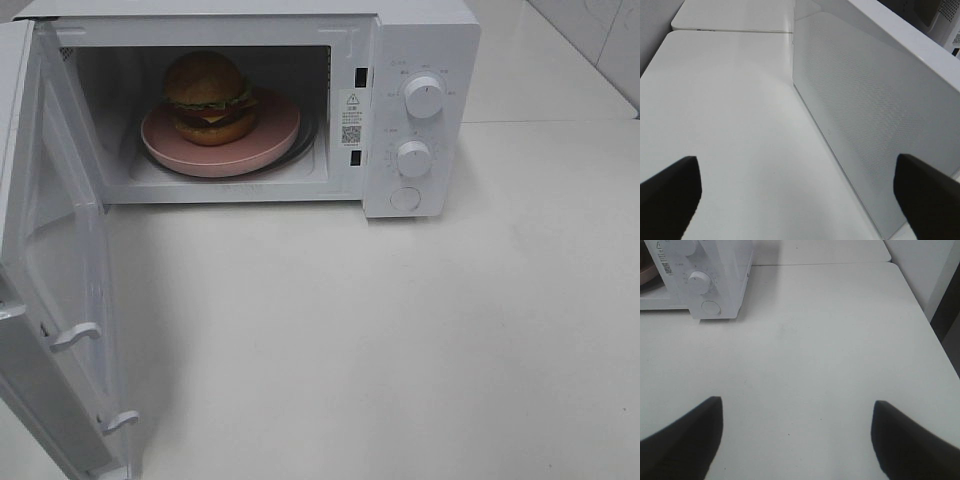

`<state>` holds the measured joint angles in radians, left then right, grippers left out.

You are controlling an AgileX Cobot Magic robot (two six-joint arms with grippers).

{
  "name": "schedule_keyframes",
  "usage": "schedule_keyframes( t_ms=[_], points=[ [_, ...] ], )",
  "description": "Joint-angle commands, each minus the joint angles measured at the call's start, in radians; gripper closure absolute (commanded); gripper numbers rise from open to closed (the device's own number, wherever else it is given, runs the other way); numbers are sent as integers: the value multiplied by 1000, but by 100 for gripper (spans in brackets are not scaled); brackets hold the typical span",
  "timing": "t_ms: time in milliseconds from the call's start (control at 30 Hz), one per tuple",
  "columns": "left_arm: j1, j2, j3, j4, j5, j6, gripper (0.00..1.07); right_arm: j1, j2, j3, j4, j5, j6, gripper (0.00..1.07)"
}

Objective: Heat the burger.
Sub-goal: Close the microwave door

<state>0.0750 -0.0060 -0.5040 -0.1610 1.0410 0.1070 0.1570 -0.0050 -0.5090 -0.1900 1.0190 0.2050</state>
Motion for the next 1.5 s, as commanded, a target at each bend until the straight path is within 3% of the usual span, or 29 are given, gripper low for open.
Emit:
schedule_keyframes(
  t_ms=[33, 300, 467, 500, 533, 600, 633, 667, 700, 733, 767, 800, 833, 1167, 1233, 1500],
  points=[
    [-6, -20, 0, 3, -3, -9, 7, -8, -25, 5, -5, -11, -14, 31],
    [-6, 8, -35, 5, -66, -11, 10, -8, -25, 5, -5, -11, -14, 31],
    [-6, 78, -34, 16, -152, -11, 23, -8, -25, 5, -5, -11, -14, 31],
    [-6, 110, -34, 16, -183, -11, 33, -8, -25, 5, -5, -11, -14, 31],
    [-6, 110, -34, 16, -183, -11, 33, -8, -25, 5, -5, -11, -14, 31],
    [-6, 164, -34, 17, -219, -11, 55, -8, -25, 5, -5, -11, -14, 31],
    [-6, 164, -34, 17, -219, -11, 55, -8, -25, 5, -5, -11, -14, 31],
    [-6, 205, -34, 16, -236, -11, 71, -8, -25, 5, -5, -11, -14, 31],
    [-6, 205, -34, 16, -236, -11, 71, -8, -25, 5, -5, -11, -14, 31],
    [-6, 243, -30, 17, -246, -11, 89, -8, -25, 5, -5, -11, -14, 31],
    [-6, 264, -24, 17, -262, -11, 99, -8, -25, 5, -5, -11, -14, 31],
    [-6, 264, -24, 17, -262, -11, 99, -8, -25, 5, -5, -11, -14, 31],
    [-6, 297, -6, 16, -313, -11, 107, -8, -25, 5, -5, -11, -14, 31],
    [-6, 352, 144, 16, -630, -11, 107, -8, -25, 5, -5, -11, -14, 31],
    [-6, 352, 216, 16, -779, -11, 107, -8, -25, 5, -5, -11, -14, 31],
    [-6, 353, 334, 5, -967, -14, 107, -8, -25, 5, -5, -11, -14, 32]
  ],
)
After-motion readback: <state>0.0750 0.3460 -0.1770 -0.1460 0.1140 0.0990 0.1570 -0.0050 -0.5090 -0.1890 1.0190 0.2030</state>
